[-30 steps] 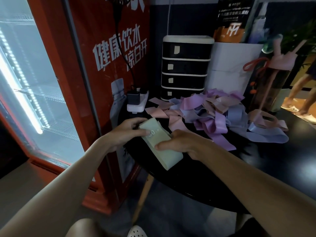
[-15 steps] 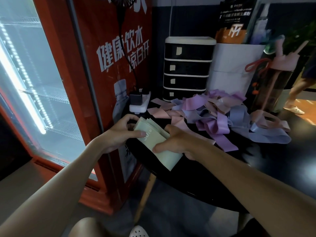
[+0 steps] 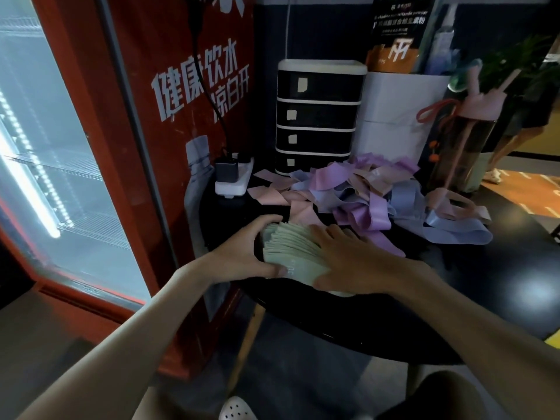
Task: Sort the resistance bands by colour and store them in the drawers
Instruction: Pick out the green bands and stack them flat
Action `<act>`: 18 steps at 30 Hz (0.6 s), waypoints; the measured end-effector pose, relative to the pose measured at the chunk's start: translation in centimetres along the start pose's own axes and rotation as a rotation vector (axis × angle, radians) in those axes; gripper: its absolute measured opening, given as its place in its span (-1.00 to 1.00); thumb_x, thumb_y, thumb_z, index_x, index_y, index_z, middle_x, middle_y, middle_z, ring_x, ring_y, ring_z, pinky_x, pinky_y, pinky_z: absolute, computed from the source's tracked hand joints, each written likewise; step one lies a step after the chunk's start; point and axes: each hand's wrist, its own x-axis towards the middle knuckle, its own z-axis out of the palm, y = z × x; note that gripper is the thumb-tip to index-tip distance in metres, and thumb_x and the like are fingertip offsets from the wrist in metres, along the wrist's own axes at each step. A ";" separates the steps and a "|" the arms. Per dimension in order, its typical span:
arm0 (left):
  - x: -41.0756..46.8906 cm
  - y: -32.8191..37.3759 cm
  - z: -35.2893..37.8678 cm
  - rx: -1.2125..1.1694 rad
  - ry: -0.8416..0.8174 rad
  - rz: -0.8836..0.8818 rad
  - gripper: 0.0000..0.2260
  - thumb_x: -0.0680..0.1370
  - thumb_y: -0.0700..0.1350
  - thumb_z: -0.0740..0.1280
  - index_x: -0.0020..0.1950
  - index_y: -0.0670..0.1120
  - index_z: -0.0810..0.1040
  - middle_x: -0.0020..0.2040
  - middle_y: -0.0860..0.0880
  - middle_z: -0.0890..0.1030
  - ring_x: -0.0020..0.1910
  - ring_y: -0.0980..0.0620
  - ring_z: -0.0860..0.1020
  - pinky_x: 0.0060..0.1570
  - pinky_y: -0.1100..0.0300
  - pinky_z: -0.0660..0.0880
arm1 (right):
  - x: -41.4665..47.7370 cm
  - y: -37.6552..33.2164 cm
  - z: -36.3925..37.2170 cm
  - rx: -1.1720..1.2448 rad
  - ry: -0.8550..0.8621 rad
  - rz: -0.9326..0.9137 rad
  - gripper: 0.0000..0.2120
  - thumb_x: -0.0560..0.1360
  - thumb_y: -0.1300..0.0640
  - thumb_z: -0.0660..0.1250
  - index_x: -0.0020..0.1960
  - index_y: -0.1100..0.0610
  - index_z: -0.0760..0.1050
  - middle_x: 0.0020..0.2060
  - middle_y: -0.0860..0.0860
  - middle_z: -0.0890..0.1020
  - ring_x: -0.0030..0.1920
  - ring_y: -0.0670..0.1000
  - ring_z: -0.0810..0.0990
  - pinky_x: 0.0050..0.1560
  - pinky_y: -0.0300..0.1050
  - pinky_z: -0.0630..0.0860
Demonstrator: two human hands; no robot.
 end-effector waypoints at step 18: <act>0.4 0.1 0.1 0.026 -0.024 0.060 -0.07 0.33 -0.12 0.65 0.58 0.06 0.21 0.36 0.23 0.42 0.32 0.35 0.41 0.22 0.50 0.33 | 0.9 2.2 1.8 0.416 0.158 -0.137 -0.11 0.34 -0.14 0.42 0.54 -0.07 0.05 0.34 -0.11 0.46 0.28 -0.11 0.48 0.24 -0.05 0.47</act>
